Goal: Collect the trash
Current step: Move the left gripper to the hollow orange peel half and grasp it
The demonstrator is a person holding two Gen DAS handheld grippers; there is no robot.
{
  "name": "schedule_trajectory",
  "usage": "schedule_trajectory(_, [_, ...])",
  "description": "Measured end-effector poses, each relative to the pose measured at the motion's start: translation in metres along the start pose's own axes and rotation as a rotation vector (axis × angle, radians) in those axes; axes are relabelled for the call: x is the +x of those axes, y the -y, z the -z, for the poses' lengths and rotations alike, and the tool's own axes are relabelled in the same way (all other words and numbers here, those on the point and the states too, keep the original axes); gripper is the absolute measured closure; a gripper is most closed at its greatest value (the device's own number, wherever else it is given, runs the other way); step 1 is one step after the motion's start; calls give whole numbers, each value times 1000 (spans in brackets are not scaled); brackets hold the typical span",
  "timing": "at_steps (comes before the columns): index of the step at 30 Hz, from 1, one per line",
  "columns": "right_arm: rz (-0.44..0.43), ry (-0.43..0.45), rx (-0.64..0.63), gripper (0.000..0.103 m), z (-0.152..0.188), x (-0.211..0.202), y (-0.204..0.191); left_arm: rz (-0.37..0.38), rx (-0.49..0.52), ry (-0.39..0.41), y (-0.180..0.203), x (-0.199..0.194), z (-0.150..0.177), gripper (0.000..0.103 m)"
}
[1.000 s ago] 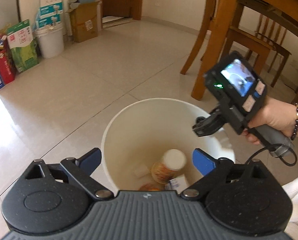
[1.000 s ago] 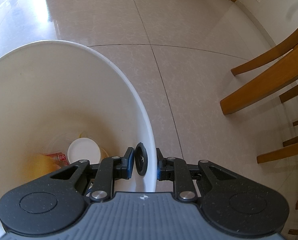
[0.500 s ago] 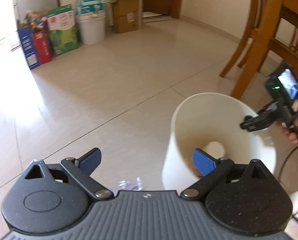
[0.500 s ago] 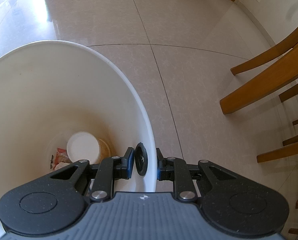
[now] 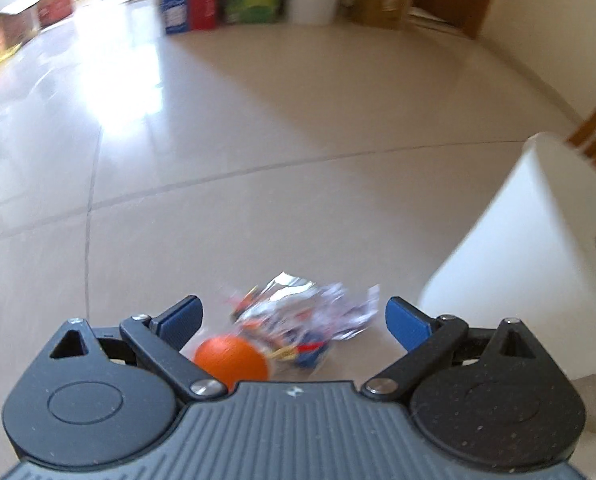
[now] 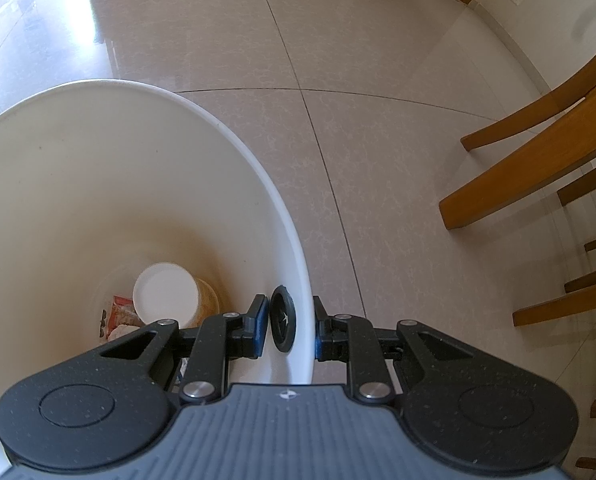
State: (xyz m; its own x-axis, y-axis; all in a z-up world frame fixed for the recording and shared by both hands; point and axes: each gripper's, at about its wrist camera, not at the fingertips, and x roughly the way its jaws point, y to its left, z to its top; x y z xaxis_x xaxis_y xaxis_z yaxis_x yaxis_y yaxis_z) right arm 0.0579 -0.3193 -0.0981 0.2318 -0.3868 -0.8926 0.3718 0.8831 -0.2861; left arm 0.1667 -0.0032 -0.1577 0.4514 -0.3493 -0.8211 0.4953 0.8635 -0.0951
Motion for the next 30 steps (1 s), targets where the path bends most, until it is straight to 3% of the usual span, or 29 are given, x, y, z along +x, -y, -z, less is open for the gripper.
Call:
schedule_trajectory(3, [1, 0, 0, 78, 0, 0, 0, -60, -74, -27, -17, 24, 32, 6])
schedule_trajectory(7, [6, 0, -1, 77, 0, 0, -2, -83, -130, -61, -36, 49, 75, 6])
schedule_trajectory(14, [10, 0, -5, 77, 0, -1, -5, -157, -94, -109, -54, 75, 128, 6])
schedule_trajectory(22, [18, -4, -6, 77, -1, -1, -7, -182, -25, -149, -60, 83, 147, 6])
schedule_trajectory(30, [29, -6, -9, 76, -2, -1, -10, -159, -44, -167, -65, 88, 146, 6])
